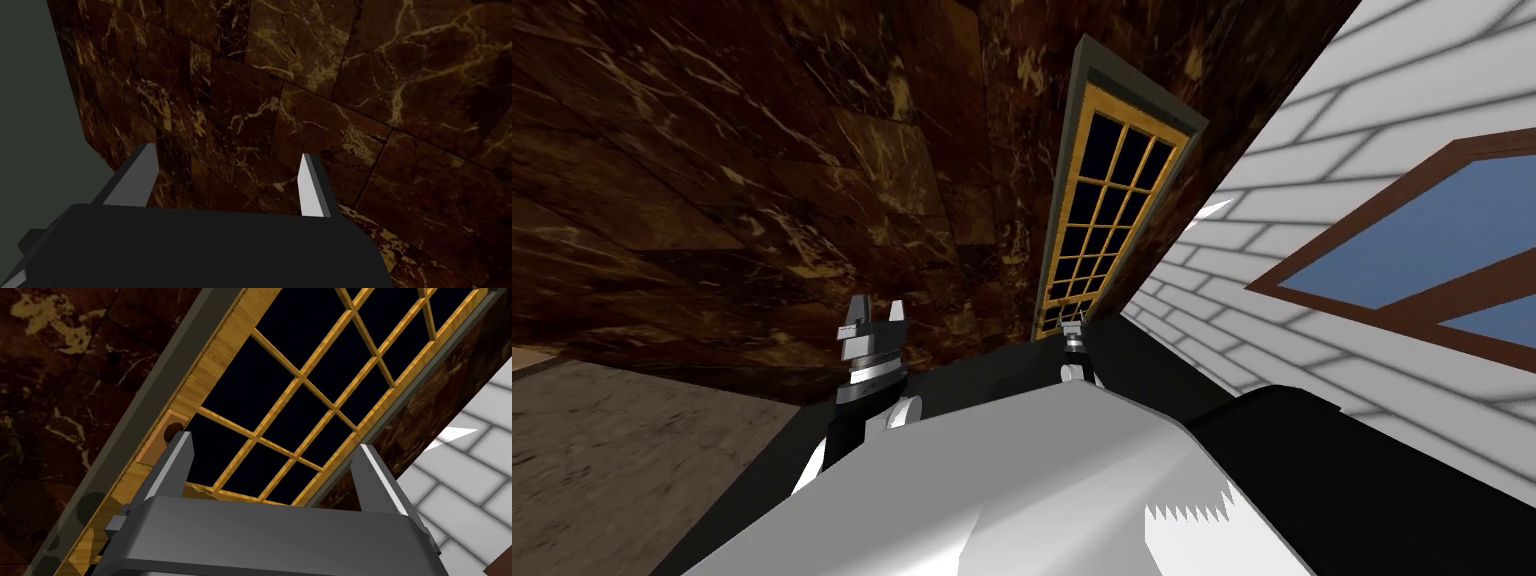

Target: Pull the door open

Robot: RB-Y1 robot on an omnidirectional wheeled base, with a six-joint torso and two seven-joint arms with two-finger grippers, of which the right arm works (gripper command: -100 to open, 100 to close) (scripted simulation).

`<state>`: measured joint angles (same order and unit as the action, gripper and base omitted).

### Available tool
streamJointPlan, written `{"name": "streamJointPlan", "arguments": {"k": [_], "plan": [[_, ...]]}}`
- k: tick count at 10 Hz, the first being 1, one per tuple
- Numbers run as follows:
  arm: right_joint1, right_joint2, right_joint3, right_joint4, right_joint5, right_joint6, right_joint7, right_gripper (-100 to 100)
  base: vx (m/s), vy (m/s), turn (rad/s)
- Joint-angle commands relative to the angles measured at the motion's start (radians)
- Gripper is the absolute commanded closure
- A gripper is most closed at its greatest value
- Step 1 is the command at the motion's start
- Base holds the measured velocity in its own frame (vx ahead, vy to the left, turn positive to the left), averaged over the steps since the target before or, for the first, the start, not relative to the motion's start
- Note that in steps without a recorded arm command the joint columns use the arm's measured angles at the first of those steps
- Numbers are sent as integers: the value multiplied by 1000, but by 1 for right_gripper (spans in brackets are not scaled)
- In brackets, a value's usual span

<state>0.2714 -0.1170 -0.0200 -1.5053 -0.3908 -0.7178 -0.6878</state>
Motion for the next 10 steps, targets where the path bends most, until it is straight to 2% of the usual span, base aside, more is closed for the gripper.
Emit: {"name": "streamJointPlan", "arguments": {"k": [1, 6, 10], "plan": [[-16, 1, 3, 39, -17, -8, -25, -100, 33, -113, 259], [-56, -5, 11, 151, -70, -33, -104, -100, 32, -121, 211], [-87, -8, 17, 238, -111, -53, -165, -100, 12, -118, 162]]}}
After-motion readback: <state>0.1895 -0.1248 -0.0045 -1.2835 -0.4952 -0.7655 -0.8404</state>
